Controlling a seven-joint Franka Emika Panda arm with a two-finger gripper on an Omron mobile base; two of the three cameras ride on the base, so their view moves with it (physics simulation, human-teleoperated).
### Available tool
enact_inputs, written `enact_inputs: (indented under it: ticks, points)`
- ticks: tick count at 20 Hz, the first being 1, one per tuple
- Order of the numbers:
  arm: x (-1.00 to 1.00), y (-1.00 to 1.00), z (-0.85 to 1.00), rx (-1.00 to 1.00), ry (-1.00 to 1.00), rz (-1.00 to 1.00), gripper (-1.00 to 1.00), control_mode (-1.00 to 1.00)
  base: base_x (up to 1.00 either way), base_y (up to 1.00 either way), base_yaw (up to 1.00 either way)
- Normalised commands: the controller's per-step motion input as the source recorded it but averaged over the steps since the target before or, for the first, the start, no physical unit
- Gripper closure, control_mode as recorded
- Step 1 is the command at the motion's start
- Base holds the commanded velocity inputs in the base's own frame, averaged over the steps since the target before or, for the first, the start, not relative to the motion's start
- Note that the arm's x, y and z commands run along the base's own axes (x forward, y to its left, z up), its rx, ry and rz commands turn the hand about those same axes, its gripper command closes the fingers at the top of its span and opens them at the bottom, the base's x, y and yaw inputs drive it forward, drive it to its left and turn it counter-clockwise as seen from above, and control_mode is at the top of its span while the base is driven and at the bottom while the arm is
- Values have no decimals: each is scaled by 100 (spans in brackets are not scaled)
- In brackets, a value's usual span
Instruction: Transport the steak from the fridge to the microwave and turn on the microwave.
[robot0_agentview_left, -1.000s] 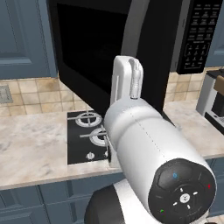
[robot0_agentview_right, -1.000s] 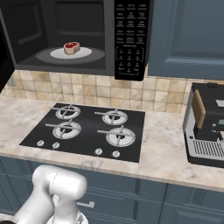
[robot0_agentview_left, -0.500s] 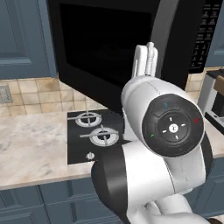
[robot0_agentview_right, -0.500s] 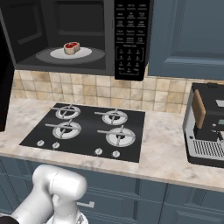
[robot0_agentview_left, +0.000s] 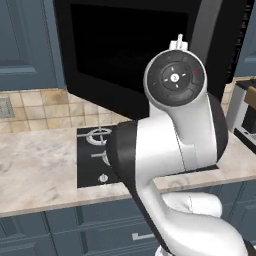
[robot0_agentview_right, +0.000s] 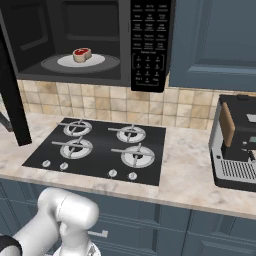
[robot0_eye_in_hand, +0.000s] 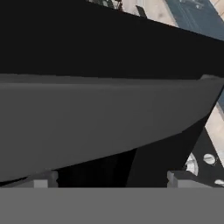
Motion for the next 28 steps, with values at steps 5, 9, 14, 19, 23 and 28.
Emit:
enact_inputs:
  ticks: [5, 9, 14, 19, 23, 28]
  points:
    - [36, -52, 0, 0, 12, -19, -100, -100, 0, 0, 0]
    - [40, -51, 0, 0, 8, -17, -100, -100, 0, 0, 0]
    - [47, -47, 0, 0, 5, -12, -100, -100, 0, 0, 0]
    - [48, -39, -5, 0, 0, 0, -100, -100, 0, 0, 0]
    - [44, -35, -22, 0, -1, 4, -100, -100, 0, 0, 0]
    - [44, -31, -10, 0, -6, 8, -100, -100, 0, 0, 0]
